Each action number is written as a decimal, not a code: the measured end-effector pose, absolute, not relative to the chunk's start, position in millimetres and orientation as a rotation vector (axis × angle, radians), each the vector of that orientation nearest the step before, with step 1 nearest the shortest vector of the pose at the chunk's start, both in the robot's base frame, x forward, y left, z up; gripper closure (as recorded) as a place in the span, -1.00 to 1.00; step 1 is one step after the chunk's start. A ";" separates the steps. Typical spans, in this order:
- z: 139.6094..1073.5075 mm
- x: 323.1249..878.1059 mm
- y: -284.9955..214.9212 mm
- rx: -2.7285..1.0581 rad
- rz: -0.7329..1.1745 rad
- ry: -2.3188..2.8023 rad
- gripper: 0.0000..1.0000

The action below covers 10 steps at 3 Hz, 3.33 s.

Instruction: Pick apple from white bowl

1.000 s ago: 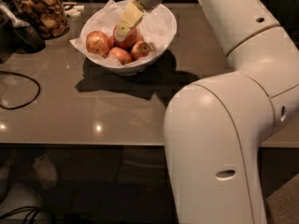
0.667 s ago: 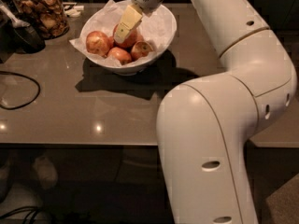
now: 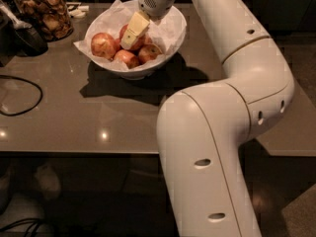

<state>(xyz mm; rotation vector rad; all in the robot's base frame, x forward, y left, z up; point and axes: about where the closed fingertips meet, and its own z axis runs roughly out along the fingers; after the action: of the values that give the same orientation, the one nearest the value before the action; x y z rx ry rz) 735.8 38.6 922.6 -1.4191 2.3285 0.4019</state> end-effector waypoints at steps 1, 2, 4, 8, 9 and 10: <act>915.6 739.3 42.3 -1.428 0.426 2.325 -1.00; 915.4 739.5 42.6 -1.428 0.427 2.325 -0.64; 915.4 739.5 42.6 -1.428 0.427 2.325 0.33; 932.1 744.3 50.0 -1.426 0.406 2.249 1.00; 944.2 735.8 49.1 -1.446 0.420 2.195 1.00; 947.5 733.7 46.6 -1.442 0.417 2.191 1.00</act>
Offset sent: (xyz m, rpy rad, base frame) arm 0.0032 0.0034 -0.0065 0.0099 0.0107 0.0095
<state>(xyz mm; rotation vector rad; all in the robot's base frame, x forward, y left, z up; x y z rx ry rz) 733.7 46.6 947.5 -1.4420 2.1910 0.4168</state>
